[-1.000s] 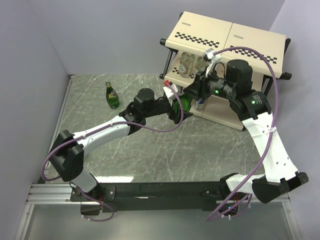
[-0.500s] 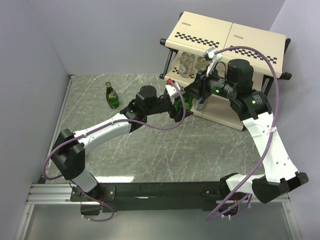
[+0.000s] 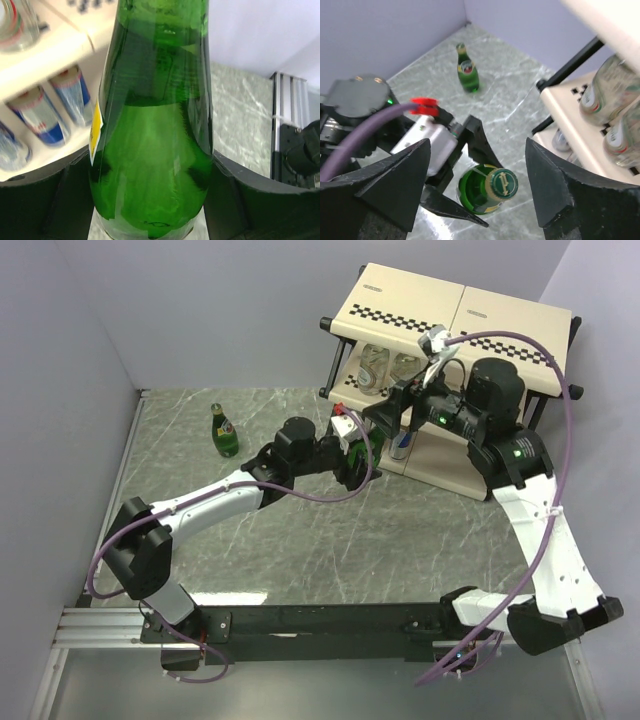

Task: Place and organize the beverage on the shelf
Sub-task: Place the drink at the center of the board.

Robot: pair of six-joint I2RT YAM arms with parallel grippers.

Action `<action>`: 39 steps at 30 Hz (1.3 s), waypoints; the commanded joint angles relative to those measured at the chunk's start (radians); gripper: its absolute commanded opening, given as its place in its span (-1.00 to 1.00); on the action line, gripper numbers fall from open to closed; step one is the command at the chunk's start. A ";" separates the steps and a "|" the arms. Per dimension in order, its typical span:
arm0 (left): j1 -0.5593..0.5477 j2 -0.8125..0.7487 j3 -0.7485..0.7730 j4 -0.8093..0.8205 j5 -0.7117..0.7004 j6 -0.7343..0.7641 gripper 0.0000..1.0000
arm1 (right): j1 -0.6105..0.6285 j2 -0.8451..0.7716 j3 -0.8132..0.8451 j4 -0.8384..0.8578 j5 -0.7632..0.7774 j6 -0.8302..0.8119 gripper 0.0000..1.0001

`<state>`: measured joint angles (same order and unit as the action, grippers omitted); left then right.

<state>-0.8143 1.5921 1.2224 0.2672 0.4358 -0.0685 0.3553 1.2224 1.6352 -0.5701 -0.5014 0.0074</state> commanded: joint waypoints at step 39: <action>0.102 0.232 0.957 -0.166 -0.287 0.027 -0.99 | -0.211 -0.485 -0.739 -0.089 -0.239 -0.429 0.56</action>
<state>-0.7288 1.8164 2.0327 -0.0151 0.1795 -0.0612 0.1497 0.7502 0.8768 -0.6498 -0.6361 -0.3431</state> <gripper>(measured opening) 0.742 0.785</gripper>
